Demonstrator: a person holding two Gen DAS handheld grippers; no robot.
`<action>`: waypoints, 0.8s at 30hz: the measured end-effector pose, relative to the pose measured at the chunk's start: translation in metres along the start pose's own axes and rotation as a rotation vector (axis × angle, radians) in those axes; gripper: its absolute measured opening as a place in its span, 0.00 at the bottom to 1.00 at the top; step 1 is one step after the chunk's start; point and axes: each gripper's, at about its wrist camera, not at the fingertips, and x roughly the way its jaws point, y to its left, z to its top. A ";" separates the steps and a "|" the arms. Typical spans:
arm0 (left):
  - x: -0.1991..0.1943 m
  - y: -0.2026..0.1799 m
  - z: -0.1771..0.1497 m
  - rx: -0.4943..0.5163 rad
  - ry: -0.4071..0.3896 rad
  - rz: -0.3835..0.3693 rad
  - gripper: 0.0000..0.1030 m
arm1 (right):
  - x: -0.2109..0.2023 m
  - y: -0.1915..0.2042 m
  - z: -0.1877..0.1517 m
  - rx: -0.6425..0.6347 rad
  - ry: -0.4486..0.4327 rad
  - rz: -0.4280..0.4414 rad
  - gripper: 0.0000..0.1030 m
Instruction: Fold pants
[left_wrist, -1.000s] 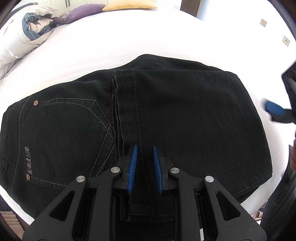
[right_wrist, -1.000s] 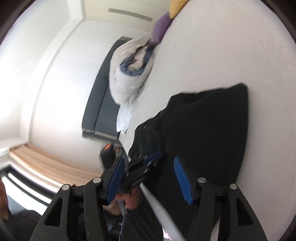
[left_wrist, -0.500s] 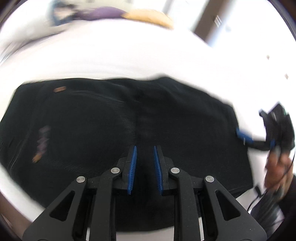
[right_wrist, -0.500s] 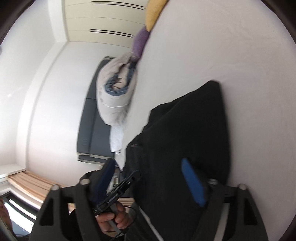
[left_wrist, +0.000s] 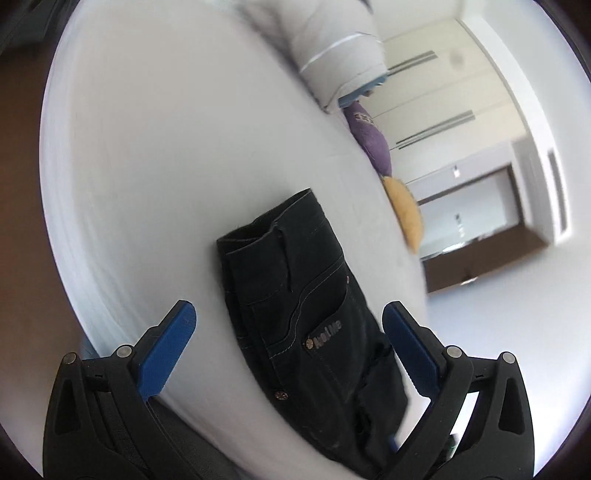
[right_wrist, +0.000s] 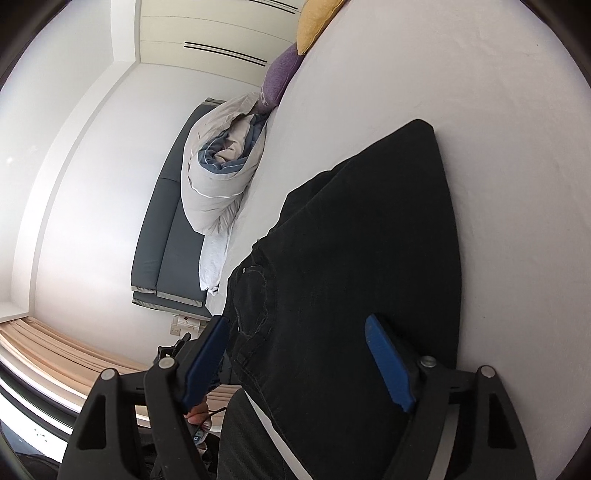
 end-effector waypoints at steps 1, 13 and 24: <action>0.003 0.007 0.002 -0.036 0.009 -0.020 0.98 | 0.001 0.000 0.001 0.004 -0.001 -0.001 0.77; 0.046 0.038 0.008 -0.172 0.115 -0.158 0.76 | 0.006 0.003 0.004 0.027 0.002 -0.028 0.77; 0.063 0.055 0.019 -0.275 0.145 -0.181 0.34 | 0.007 0.002 0.004 0.027 -0.005 -0.030 0.77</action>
